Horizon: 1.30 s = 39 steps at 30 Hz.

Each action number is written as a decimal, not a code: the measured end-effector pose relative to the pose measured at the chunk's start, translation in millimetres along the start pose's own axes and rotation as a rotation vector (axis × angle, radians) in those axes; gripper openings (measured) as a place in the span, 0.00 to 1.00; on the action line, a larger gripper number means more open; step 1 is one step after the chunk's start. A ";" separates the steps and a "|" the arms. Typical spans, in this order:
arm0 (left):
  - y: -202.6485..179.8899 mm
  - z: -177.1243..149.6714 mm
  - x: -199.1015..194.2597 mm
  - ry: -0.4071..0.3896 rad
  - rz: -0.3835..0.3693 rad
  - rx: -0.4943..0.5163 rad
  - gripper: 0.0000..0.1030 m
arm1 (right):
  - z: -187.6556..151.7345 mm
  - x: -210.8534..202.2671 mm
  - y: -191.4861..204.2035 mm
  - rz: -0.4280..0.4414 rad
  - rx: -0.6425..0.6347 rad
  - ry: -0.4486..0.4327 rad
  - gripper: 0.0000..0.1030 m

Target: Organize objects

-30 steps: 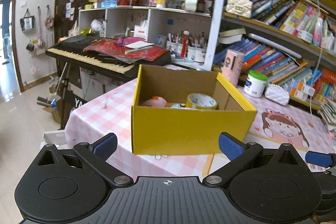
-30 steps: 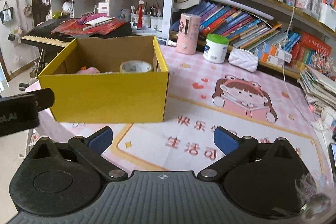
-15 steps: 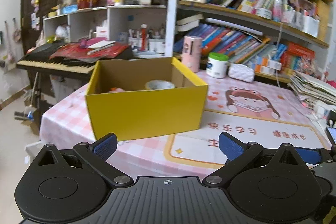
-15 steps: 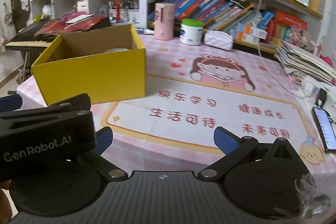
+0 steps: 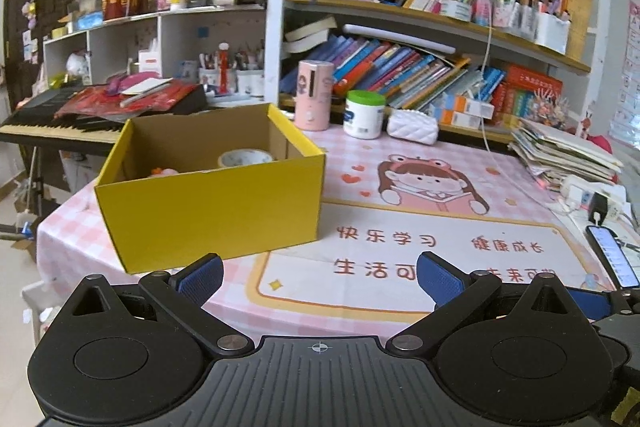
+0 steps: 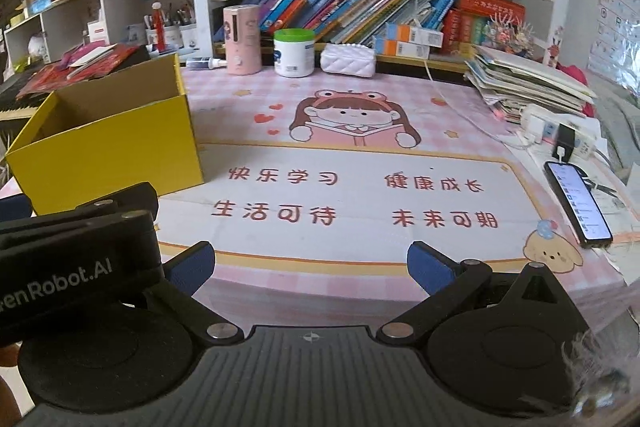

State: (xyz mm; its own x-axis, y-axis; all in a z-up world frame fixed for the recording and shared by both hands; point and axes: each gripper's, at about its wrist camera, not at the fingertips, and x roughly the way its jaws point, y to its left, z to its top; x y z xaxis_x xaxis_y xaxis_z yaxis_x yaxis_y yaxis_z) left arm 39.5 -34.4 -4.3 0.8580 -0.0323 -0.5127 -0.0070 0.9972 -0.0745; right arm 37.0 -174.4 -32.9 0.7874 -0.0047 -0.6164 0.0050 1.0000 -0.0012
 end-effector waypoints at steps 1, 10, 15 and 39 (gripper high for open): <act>-2.3 0.3 0.2 -0.001 -0.003 0.001 1.00 | -0.2 -1.0 -1.6 -0.004 0.001 -0.004 1.00; -8.3 -3.9 3.1 0.027 0.000 0.003 1.00 | -3.8 0.3 -9.8 0.001 0.005 0.009 1.00; -9.3 -5.4 4.8 0.040 -0.002 -0.004 1.00 | -4.2 1.2 -10.5 0.003 0.002 0.017 1.00; -12.3 -3.0 4.6 0.034 0.000 0.002 1.00 | -2.3 -3.1 -9.0 0.007 -0.008 -0.002 1.00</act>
State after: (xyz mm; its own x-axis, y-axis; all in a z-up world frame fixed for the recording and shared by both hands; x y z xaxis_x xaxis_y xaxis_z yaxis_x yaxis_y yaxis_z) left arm 42.0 -47.0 -8.4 0.8401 -0.0341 -0.5414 -0.0062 0.9974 -0.0725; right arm 33.1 -183.4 -32.8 0.7885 0.0028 -0.6151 -0.0055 1.0000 -0.0026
